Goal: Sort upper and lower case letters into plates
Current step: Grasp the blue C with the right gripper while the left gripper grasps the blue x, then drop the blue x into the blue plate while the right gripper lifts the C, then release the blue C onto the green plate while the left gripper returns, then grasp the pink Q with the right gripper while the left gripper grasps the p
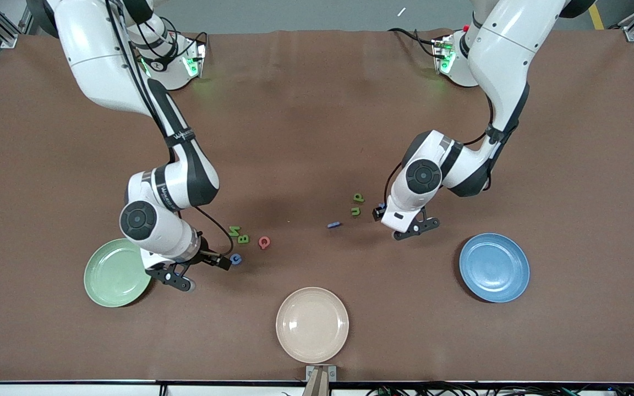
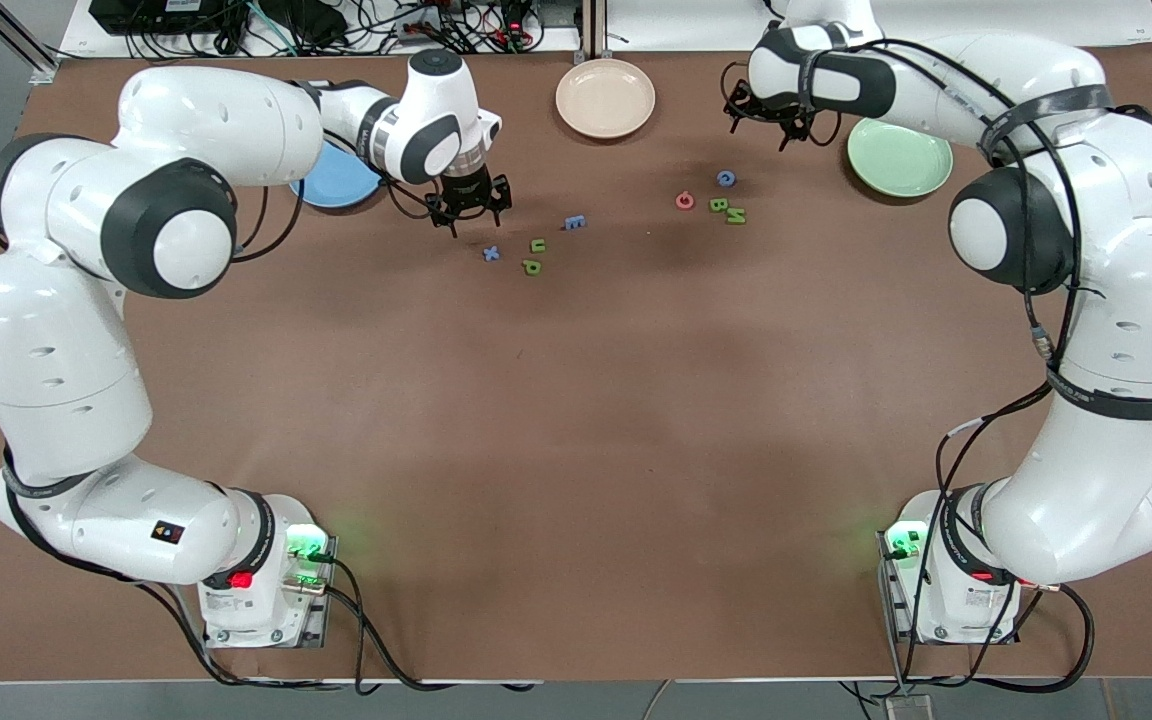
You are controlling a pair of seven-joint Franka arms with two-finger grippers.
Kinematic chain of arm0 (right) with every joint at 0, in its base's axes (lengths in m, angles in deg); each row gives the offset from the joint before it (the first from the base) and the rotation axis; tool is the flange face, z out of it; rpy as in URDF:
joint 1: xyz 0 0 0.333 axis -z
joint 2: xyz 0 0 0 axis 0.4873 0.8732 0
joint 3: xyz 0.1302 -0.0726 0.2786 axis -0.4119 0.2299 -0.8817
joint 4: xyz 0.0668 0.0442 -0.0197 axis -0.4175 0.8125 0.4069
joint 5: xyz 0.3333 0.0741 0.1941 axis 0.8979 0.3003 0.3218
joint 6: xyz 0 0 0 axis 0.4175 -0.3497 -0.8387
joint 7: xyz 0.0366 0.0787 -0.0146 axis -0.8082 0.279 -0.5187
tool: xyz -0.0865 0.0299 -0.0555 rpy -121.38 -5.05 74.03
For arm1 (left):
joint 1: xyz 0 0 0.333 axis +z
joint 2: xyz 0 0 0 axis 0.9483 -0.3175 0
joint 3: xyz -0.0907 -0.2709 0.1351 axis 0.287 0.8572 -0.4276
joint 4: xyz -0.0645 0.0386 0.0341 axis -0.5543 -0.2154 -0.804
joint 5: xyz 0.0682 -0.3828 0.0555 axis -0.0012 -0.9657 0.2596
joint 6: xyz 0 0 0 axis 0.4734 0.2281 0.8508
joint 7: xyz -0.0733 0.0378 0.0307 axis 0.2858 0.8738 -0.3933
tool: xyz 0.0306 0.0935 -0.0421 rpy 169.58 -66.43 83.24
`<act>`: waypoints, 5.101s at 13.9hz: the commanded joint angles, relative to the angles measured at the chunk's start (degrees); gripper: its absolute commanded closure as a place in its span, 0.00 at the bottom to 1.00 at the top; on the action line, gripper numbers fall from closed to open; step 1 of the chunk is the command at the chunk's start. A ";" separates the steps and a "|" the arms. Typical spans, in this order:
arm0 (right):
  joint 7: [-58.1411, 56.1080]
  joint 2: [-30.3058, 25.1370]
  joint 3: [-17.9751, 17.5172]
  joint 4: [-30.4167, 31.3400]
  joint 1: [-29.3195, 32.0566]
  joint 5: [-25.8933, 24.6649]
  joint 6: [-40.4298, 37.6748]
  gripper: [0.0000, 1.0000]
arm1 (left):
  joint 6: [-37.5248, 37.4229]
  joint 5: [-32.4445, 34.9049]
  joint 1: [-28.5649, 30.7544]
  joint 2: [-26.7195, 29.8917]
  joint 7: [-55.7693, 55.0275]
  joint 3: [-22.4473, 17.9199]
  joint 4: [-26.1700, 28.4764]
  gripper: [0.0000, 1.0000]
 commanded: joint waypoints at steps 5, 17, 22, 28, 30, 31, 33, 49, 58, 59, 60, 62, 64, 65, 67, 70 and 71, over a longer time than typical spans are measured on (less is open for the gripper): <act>14.71 9.77 0.68 -7.68 -4.00 -6.32 1.61 0.00 | 3.03 1.05 -2.41 -1.17 -4.71 -0.18 2.08 0.36; 14.98 10.49 0.59 -8.30 -4.79 -5.53 -1.21 0.32 | 4.09 1.05 0.48 3.39 -5.94 -1.06 3.95 1.00; 15.25 9.70 0.33 -8.04 -4.88 -5.09 -2.96 0.37 | 3.73 2.46 13.65 4.29 6.07 -1.06 -1.85 1.00; 15.86 9.70 0.33 -7.87 -4.79 -5.09 -2.96 0.78 | 3.82 2.90 20.26 0.33 12.60 -1.76 -3.44 0.80; 15.43 9.35 0.41 -7.95 -4.70 -5.17 -2.96 0.92 | 3.90 5.78 21.93 -0.72 13.13 -1.85 -3.53 0.73; 15.07 9.08 0.50 -8.21 -4.44 -6.04 -3.05 0.96 | 3.99 6.67 21.59 -0.81 12.96 -1.85 -3.53 0.53; 7.66 7.41 1.03 -8.56 -3.83 -9.11 -6.10 0.96 | 3.90 6.77 21.33 -0.37 12.42 -1.59 -3.53 0.00; -36.88 6.62 8.85 -11.12 8.49 -8.43 -10.70 0.02 | 4.43 7.38 -6.97 0.42 10.47 2.98 0.07 0.21; 7.46 6.27 8.15 -10.94 -7.23 1.42 -10.70 0.02 | 4.70 9.05 -8.56 -2.04 16.73 3.25 0.95 0.38; 11.86 6.35 8.15 -10.42 -8.73 1.50 -10.44 0.02 | 4.70 9.05 -8.30 -2.04 16.82 3.25 1.30 0.38; 15.65 6.36 8.15 -9.37 -10.57 2.20 -9.39 0.02 | 4.70 9.05 -8.21 -2.13 16.82 3.25 1.39 0.38; 20.76 6.36 8.15 -5.60 -13.91 3.52 -3.79 0.02 | 4.78 9.14 -8.12 -2.83 16.91 3.16 1.30 0.36; 23.06 6.53 8.15 -2.78 -16.20 3.61 0.18 0.02 | 4.87 9.05 -8.20 -3.36 16.74 3.16 1.13 0.31; 23.50 6.62 8.15 -2.42 -16.65 3.61 0.55 0.02 | 4.87 9.05 -8.12 -3.62 16.73 3.16 1.04 0.33; 24.29 6.62 8.15 -2.15 -17.35 3.70 0.64 0.03 | 5.66 9.05 -7.94 -3.88 16.73 3.16 1.04 0.50; 24.74 6.97 8.15 -2.06 -18.15 3.70 0.82 0.13 | 6.10 8.88 -6.63 -3.72 15.85 2.90 0.52 0.90; 24.74 6.97 8.15 -2.06 -18.24 3.79 0.82 0.19 | 6.01 8.88 -5.14 -2.67 15.77 2.90 0.34 0.93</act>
